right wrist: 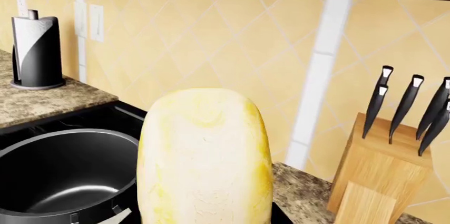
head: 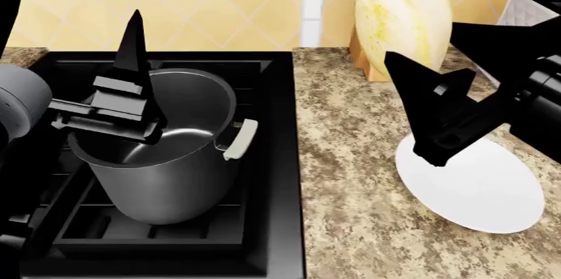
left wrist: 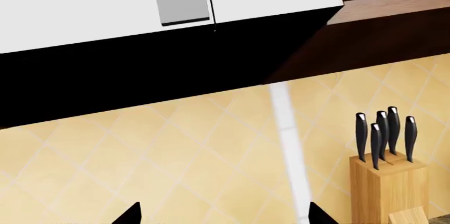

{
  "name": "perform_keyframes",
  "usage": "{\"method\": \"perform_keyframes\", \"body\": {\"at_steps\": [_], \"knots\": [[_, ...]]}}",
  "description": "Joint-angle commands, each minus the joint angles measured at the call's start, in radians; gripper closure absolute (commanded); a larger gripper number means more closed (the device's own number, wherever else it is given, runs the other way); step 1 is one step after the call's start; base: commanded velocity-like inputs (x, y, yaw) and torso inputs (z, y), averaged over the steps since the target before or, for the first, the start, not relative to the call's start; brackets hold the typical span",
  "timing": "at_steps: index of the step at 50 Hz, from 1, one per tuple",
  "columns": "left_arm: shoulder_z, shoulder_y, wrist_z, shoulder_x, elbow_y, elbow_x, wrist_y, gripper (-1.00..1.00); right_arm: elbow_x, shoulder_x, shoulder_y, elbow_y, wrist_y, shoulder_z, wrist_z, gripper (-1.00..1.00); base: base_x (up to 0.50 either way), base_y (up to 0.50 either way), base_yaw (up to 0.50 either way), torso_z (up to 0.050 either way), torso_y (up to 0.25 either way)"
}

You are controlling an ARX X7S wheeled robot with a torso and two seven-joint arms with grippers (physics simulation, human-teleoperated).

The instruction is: Frozen meat rests on a plate on the counter. Retrieve the meat and place it in a pot on a burner. Then turn the burner on.

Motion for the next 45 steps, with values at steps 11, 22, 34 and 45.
{"method": "perform_keyframes", "body": {"at_steps": [11,22,34,45], "knots": [[0.012,-0.011,-0.003,-0.005,-0.004,-0.002,0.007,-1.00,-0.008,0.010,0.001,-0.007,0.005,0.014,-0.008,1.00,0.00,0.21,0.00,0.000,0.000],[0.017,-0.010,0.000,-0.008,-0.006,0.003,0.013,-1.00,-0.010,0.007,0.000,-0.008,0.009,0.013,-0.008,1.00,0.00,0.20,0.00,0.000,0.000],[0.026,-0.011,0.002,-0.006,-0.010,0.012,0.017,-1.00,-0.016,0.009,-0.007,-0.006,0.010,0.015,-0.013,1.00,0.00,0.20,0.00,0.000,0.000],[0.025,-0.003,0.005,-0.011,-0.011,0.017,0.026,-1.00,-0.006,0.006,0.007,-0.004,0.021,0.013,-0.006,1.00,0.00,0.20,0.00,0.000,0.000]]}}
